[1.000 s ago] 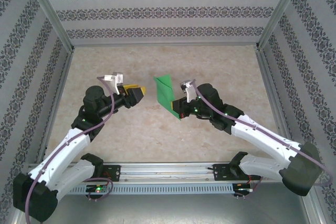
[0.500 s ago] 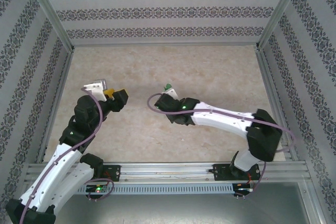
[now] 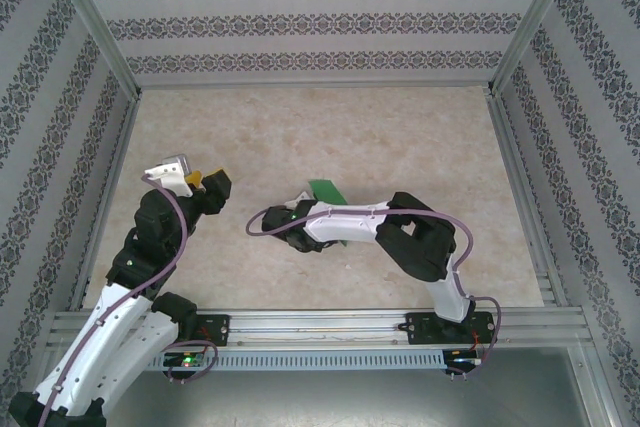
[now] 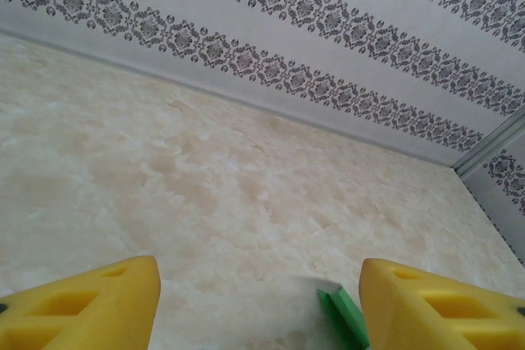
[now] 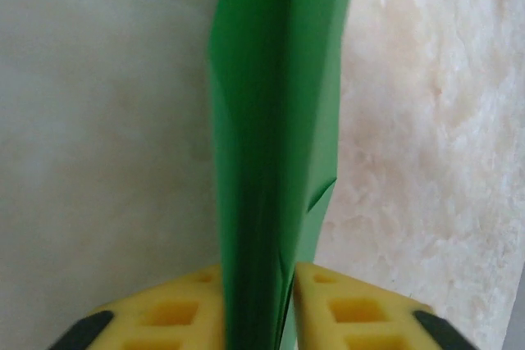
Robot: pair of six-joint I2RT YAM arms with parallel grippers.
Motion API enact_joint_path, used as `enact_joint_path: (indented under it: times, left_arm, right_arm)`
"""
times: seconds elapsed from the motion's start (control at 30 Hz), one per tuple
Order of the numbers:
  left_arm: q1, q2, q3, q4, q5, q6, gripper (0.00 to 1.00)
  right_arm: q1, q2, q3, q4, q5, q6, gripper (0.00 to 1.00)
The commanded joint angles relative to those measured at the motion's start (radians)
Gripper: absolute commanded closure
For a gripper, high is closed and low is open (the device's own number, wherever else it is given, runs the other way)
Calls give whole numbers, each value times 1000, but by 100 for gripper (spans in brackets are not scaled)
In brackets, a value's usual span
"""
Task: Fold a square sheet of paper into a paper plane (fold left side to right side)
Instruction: Turn over the paper at the center of the table.
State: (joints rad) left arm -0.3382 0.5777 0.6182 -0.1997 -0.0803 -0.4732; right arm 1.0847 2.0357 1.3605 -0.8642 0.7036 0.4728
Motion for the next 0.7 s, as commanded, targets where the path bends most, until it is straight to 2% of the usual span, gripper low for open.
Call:
enact_joint_path:
  times: [0.0,0.33,0.67]
  left_arm:
    - [10,8,2,-18,0,29,35]
    - [11,82,-8,42,89,10,35]
    - [12,249,-38,149,271,-89,34]
  right_arm:
    - [6,-35,12,-6,-43,17,68]
    - [-22,-250,-116,122,-247,13,42]
    - [-158,-572,-354,308,-395,47,32]
